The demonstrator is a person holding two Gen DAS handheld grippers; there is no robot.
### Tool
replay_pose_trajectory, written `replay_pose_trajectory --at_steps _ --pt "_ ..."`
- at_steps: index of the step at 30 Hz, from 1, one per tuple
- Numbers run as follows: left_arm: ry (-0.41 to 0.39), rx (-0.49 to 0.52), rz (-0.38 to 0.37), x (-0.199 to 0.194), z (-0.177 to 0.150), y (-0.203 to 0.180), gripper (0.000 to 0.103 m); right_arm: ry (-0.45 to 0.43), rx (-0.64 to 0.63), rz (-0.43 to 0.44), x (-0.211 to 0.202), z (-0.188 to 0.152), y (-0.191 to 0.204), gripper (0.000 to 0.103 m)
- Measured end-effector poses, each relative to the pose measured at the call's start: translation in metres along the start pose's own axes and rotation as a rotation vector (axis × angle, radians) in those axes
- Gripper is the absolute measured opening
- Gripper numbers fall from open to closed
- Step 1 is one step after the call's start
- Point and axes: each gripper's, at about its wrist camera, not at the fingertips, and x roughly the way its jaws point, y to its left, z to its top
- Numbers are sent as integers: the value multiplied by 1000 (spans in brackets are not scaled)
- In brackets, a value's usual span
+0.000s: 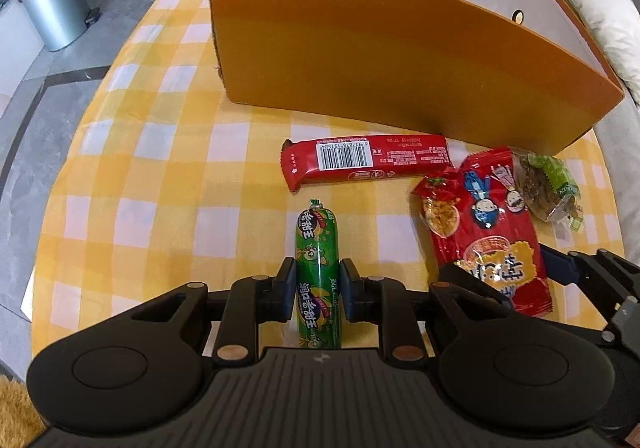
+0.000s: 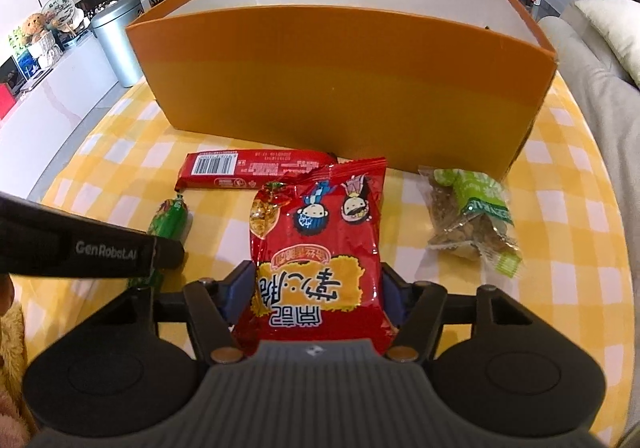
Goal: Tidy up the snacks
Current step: 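Lift both snacks over the orange box and open both tools to drop them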
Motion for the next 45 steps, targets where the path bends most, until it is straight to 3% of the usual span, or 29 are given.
replay_pose_trajectory --at_steps 10,27,34,45 --pt "-64 -33 -41 -38 -10 3 24 -29 5 11 -36 -5 -6 62" --pt "-264 2 -120 -112 17 -9 24 -242 29 11 -133 6 -18 62" --pt "-340 76 -132 -133 52 -23 24 -321 20 -14 -157 33 -32 62" --pt "-411 178 -111 -137 117 -44 24 -404 -39 -32 -152 118 -47 62"
